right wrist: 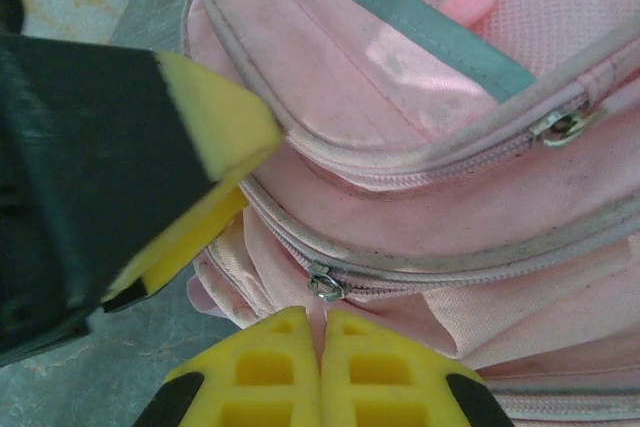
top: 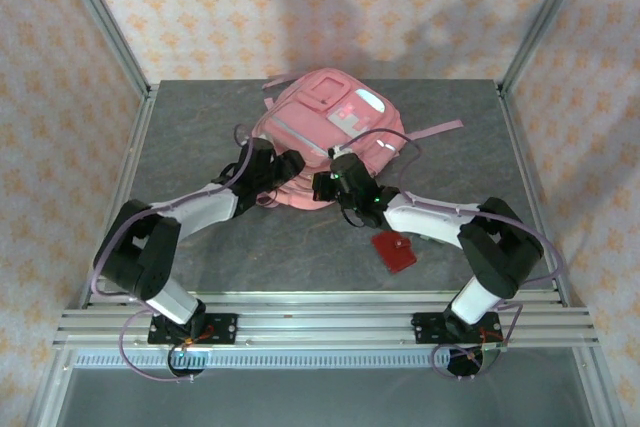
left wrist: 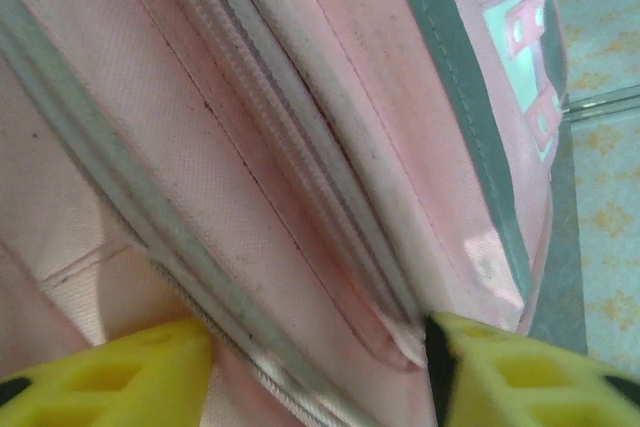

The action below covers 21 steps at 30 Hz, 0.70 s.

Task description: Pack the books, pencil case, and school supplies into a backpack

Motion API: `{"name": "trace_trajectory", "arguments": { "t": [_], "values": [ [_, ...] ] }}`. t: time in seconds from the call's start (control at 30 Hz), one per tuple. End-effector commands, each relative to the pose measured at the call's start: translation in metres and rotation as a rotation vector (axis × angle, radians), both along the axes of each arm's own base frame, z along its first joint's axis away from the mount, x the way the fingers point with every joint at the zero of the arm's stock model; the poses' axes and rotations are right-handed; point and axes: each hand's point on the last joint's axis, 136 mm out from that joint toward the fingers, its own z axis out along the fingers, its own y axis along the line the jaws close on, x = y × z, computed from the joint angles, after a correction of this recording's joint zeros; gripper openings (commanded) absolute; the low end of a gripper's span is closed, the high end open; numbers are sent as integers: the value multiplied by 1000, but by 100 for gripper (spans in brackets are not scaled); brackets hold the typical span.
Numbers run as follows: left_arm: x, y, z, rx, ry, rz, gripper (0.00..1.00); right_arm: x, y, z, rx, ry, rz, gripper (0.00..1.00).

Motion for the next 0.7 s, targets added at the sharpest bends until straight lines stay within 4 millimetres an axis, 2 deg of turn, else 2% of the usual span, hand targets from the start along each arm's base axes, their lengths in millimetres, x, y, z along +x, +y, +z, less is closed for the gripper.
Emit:
{"name": "trace_trajectory", "arguments": {
  "t": [0.0,0.07,0.1,0.27,0.4,0.5,0.67],
  "values": [
    [19,-4,5,-5,-49,32,30,-5,13,11,49,-25,35,0],
    [22,-6,0,-3,-39,30,8,-4,11,10,38,-29,31,0],
    [23,-6,-1,-3,-33,29,0,-4,8,9,25,-35,25,0],
    [20,-3,3,-24,-32,27,0,3,-22,2,-86,-85,-58,0],
    [16,5,8,-27,-37,29,0,19,-66,-10,-118,-78,-172,0],
    [13,9,7,-23,-32,28,0,35,-102,-13,-132,-79,-284,0],
    [9,14,7,-18,-29,32,0,60,-150,-15,-158,-85,-439,0]
  ]
}}
